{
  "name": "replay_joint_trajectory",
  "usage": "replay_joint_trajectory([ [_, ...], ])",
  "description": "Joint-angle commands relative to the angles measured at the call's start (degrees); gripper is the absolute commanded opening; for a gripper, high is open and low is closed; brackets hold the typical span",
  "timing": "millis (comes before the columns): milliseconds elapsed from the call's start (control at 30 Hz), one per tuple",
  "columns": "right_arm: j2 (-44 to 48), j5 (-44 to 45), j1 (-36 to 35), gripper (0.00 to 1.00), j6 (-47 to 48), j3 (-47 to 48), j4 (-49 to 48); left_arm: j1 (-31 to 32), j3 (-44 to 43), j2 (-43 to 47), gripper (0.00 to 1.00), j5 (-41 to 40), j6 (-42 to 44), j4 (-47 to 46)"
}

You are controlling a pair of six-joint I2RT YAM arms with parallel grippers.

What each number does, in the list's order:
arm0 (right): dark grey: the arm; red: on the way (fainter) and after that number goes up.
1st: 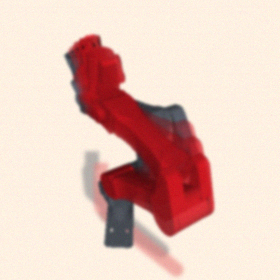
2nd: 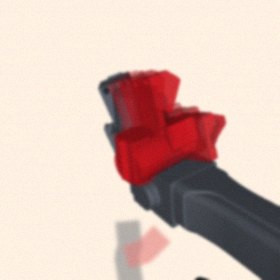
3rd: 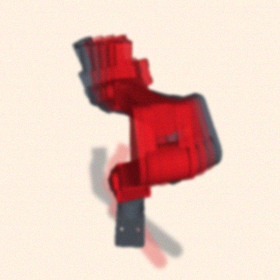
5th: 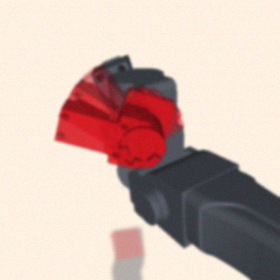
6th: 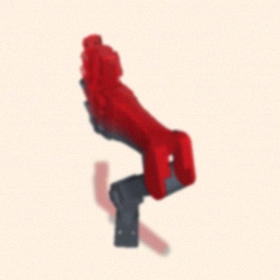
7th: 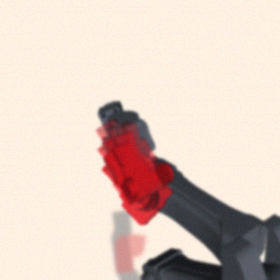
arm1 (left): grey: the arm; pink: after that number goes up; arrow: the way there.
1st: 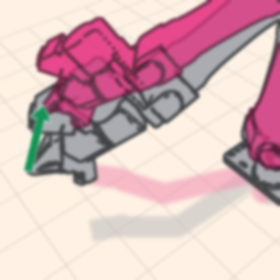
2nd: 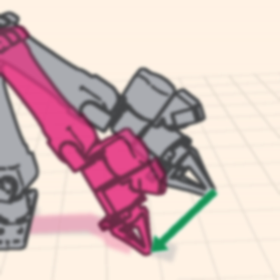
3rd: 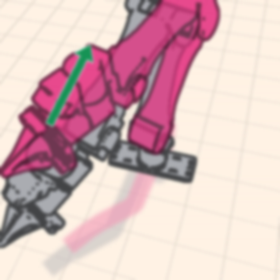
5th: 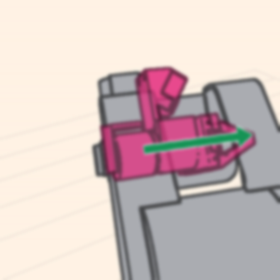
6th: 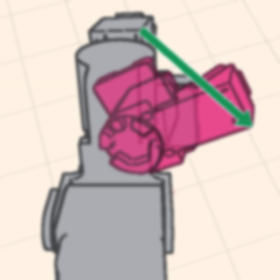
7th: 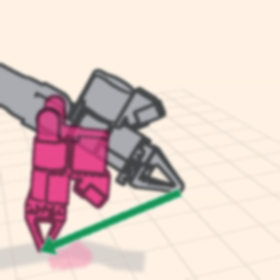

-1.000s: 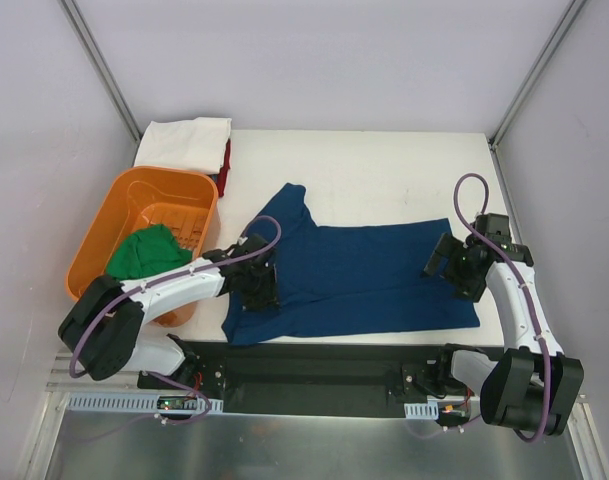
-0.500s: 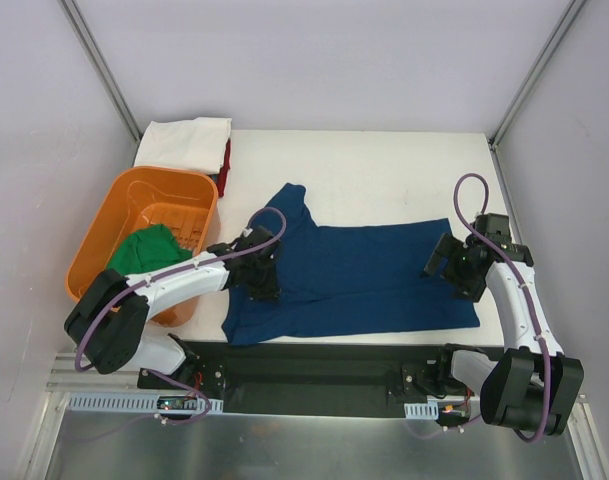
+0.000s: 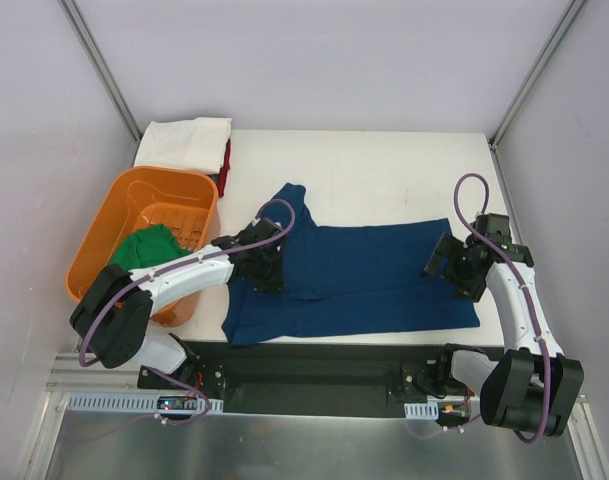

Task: Fold and stack the t-shirts
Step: Fold the flattened tshirt in 1/3 of the way

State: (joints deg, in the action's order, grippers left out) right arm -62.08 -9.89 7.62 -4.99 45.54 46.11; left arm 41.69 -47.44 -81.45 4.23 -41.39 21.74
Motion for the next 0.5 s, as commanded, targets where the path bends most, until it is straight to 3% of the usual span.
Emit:
replay_joint_trajectory([
  [0,0.74,-0.57,-0.41,0.97,0.95,1.31,0.04,0.41,-3.97,-2.22,0.0,-0.36,3.33,-0.12],
  [467,-0.58,-0.22,-0.32,0.97,0.95,1.22,-0.32,0.5,-11.79,-9.6,0.0,2.98,9.92,-0.03],
])
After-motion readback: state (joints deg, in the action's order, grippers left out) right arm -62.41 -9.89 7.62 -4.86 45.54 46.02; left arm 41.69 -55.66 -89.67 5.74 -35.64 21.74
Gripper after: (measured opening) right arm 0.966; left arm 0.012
